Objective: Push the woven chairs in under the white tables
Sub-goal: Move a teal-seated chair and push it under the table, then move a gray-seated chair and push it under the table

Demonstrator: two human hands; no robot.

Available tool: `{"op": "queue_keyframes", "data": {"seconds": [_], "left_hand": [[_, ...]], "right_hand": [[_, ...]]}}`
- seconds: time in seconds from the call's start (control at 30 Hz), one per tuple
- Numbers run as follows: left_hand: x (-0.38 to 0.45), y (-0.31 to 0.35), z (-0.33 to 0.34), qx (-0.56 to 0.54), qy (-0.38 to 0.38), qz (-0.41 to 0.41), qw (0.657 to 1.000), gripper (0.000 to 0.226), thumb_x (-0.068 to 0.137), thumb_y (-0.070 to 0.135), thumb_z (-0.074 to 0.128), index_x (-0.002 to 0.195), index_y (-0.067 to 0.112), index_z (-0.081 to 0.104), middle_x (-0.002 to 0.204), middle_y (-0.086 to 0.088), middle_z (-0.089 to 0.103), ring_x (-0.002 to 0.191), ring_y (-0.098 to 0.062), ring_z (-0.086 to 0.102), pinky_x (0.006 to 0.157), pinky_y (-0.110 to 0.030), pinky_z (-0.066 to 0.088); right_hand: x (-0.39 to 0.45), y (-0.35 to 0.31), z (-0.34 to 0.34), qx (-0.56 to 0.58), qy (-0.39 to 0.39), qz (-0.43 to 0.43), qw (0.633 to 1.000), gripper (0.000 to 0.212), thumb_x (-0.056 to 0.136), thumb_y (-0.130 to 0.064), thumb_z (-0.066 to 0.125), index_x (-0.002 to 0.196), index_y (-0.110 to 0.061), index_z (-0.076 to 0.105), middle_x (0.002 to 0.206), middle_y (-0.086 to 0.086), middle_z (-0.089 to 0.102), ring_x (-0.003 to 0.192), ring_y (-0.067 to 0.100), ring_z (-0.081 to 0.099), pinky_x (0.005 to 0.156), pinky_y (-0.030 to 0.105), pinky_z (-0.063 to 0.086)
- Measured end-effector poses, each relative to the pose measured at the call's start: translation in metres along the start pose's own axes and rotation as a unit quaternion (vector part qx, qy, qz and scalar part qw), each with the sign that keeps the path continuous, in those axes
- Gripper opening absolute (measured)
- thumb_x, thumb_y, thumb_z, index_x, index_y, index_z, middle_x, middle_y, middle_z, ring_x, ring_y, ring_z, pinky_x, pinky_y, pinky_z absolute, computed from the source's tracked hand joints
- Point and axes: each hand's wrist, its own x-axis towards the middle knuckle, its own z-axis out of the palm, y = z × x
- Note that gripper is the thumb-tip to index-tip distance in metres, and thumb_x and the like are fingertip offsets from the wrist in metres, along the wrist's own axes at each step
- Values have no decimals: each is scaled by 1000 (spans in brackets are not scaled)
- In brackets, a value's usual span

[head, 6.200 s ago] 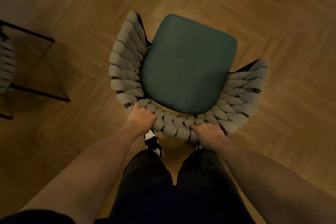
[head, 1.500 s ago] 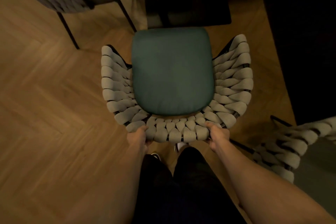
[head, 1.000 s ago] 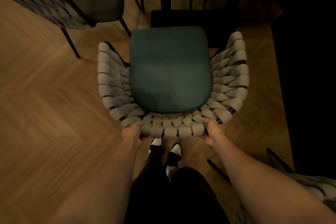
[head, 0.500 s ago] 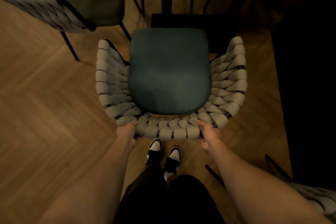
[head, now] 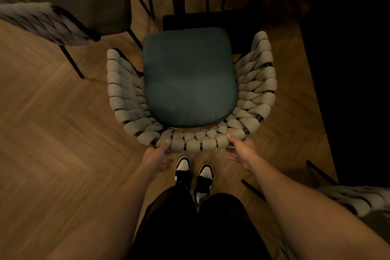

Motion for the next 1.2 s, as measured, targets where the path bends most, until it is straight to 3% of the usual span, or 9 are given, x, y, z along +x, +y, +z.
{"op": "queue_keyframes", "data": {"seconds": [0.13, 0.27, 0.43, 0.57, 0.7, 0.83, 0.93, 1.07, 1.2], "left_hand": [[-10, -7, -3, 156, -19, 32, 987, 36, 99, 41, 59, 116, 9, 58, 104, -10, 69, 90, -30, 70, 79, -44, 62], [-20, -2, 13, 326, -83, 79, 938, 25, 100, 36, 57, 104, 13, 66, 101, -10, 70, 89, -26, 70, 79, -42, 61], [-40, 11, 67, 485, -158, 161, 845, 20, 99, 30, 55, 102, 16, 68, 94, -4, 72, 82, -22, 72, 75, -39, 62], [-55, 18, 122, 579, -199, 218, 760, 20, 98, 27, 55, 102, 13, 69, 95, -6, 74, 77, -23, 73, 73, -36, 62], [-75, 17, 187, 641, -237, 245, 687, 21, 98, 23, 51, 98, 10, 69, 90, -6, 72, 72, -18, 68, 66, -30, 56], [-97, 10, 250, 724, -276, 286, 564, 17, 95, 27, 53, 87, 21, 66, 97, -5, 73, 89, -22, 69, 80, -36, 57], [-108, 0, 297, 762, -301, 313, 480, 17, 96, 28, 54, 86, 24, 67, 98, -4, 72, 95, -26, 67, 88, -41, 55], [-124, -19, 359, 789, -318, 340, 400, 18, 94, 29, 57, 97, 17, 70, 95, -5, 73, 92, -26, 68, 87, -36, 55], [-142, -40, 422, 819, -337, 371, 278, 19, 96, 29, 59, 103, 14, 69, 103, -7, 72, 98, -24, 64, 80, -28, 46]], "right_hand": [[-22, 16, -7, -124, -5, -26, 992, 53, 92, -35, 70, 137, -16, 51, 117, 6, 68, 91, 21, 73, 64, 34, 62], [-51, 32, -16, -178, -40, -36, 983, 34, 95, -25, 66, 127, -14, 58, 107, 7, 69, 98, 27, 71, 80, 39, 60], [-75, 58, -38, -136, -16, -26, 990, 22, 94, -24, 66, 115, -17, 63, 96, 5, 70, 87, 21, 69, 73, 36, 56], [-92, 78, -69, -88, 19, -31, 995, 5, 94, -27, 66, 99, -27, 63, 103, 2, 70, 96, 22, 71, 74, 36, 58], [-104, 96, -109, -30, 64, -31, 997, 12, 93, -20, 61, 105, -20, 66, 100, 11, 73, 92, 25, 71, 79, 39, 59], [-102, 124, -152, 2, 101, -30, 994, 15, 93, -22, 63, 107, -19, 68, 96, 1, 68, 85, 16, 65, 80, 31, 55], [-102, 142, -183, 43, 136, -27, 989, 21, 92, -18, 63, 113, -17, 65, 101, -1, 64, 76, 9, 58, 62, 15, 49], [-106, 163, -219, 75, 177, -16, 981, 24, 91, -26, 65, 113, -18, 66, 111, 5, 68, 96, 20, 64, 76, 26, 49], [-112, 184, -249, 91, 212, 15, 973, 36, 92, -28, 63, 123, -10, 67, 122, 11, 68, 110, 27, 62, 90, 37, 49]]}}
